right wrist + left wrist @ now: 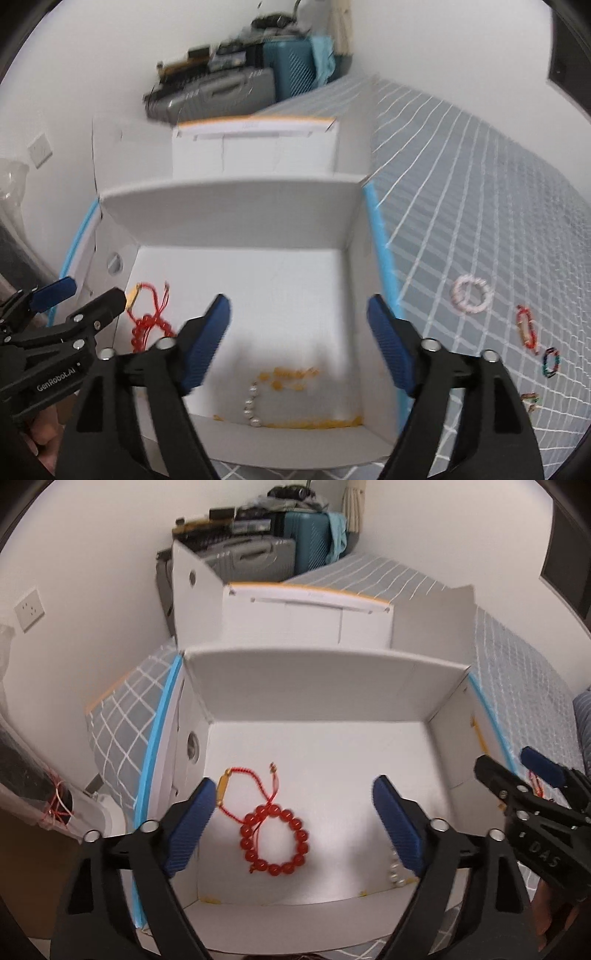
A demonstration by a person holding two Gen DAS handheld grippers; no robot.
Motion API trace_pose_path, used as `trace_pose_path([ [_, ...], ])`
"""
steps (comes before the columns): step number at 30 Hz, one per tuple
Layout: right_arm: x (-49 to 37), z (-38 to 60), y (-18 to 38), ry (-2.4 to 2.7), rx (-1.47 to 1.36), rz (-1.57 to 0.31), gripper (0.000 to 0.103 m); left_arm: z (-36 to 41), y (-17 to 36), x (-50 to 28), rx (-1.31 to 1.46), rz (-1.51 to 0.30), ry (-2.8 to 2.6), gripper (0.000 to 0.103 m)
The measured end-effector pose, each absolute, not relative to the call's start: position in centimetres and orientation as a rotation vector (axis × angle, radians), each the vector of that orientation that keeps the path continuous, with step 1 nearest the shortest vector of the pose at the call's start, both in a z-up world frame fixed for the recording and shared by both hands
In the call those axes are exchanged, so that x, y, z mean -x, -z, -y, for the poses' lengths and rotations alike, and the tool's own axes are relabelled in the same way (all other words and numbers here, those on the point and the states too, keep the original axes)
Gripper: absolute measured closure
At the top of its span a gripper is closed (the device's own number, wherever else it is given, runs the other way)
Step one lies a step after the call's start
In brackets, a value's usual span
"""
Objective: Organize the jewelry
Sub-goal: 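Move both tools back to the bed toward the pink-white bead bracelet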
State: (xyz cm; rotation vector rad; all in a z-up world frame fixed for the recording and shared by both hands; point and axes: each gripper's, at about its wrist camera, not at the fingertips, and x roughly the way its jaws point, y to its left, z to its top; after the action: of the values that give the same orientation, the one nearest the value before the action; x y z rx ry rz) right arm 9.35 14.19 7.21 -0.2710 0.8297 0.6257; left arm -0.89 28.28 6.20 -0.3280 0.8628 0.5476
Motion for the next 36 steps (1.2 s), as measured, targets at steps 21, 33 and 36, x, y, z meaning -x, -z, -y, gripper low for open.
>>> trace_pose_path([
  [21, -15.9, 5.4, -10.9, -0.287, 0.134, -0.744, 0.009, -15.0, -9.0, -10.6, 0.189, -0.801, -0.284, 0.006],
  [33, -20.4, 16.7, -7.5, -0.109, 0.057, -0.823, 0.009, -4.9, -6.3, -18.3, 0.121, -0.864, -0.107, 0.006],
  [36, -21.4, 18.9, -6.2, -0.077, 0.039, -0.850, 0.009, -2.7, -4.8, -20.3, 0.101, -0.892, -0.078, 0.006],
])
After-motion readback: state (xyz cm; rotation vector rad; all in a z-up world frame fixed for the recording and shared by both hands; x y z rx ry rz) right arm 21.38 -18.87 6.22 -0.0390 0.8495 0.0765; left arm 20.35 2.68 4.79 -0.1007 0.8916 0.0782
